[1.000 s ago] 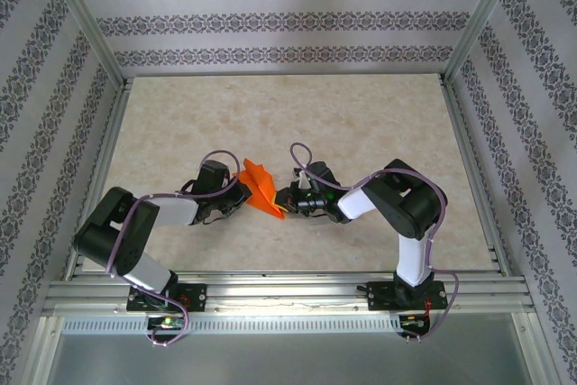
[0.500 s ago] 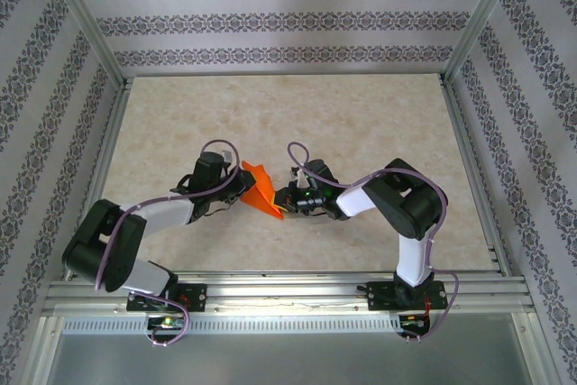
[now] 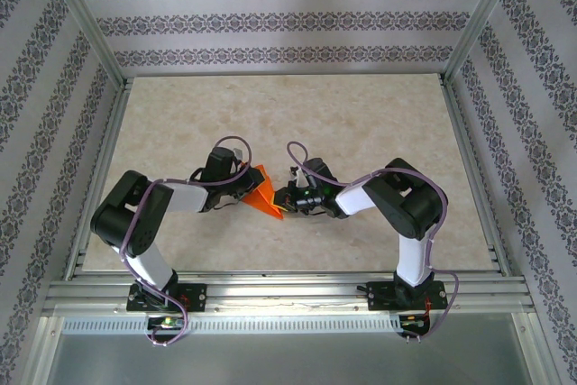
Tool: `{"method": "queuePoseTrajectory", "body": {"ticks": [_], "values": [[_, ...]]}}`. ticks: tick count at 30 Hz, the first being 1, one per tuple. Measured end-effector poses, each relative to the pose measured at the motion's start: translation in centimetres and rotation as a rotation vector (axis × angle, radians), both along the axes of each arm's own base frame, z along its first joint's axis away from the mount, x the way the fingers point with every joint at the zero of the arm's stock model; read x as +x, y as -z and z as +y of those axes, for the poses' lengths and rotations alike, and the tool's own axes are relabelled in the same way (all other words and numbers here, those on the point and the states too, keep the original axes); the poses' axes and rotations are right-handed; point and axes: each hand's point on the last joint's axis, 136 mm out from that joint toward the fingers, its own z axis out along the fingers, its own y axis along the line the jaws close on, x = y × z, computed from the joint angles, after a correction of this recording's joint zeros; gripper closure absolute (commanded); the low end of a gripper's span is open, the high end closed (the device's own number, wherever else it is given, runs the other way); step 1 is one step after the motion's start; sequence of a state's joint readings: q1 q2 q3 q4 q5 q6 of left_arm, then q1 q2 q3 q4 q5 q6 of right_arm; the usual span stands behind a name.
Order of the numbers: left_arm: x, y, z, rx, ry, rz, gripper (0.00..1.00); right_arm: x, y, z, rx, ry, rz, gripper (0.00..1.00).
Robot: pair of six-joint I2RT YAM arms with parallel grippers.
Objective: Fold a paper plane with a square sheet of paper (pick it up from the middle)
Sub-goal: Fourth fold the wing at the center of the table.
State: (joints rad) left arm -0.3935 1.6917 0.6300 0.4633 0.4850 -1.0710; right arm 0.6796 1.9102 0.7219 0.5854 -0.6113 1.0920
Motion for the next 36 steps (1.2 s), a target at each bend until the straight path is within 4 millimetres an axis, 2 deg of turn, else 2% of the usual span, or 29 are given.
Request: {"method": "queuePoseTrajectory", "body": {"ticks": [13, 22, 36], "values": [[-0.9, 2.1, 0.9, 0.039, -0.027, 0.041, 0.93, 0.0, 0.0, 0.2, 0.012, -0.018, 0.018, 1.0], [-0.5, 1.5, 0.6, 0.018, -0.018, 0.014, 0.85, 0.0, 0.0, 0.2, 0.02, -0.015, 0.029, 1.0], [0.0, 0.8, -0.6, -0.022, 0.024, 0.004, 0.83, 0.1, 0.0, 0.0, 0.035, 0.034, 0.018, 1.0]]}}
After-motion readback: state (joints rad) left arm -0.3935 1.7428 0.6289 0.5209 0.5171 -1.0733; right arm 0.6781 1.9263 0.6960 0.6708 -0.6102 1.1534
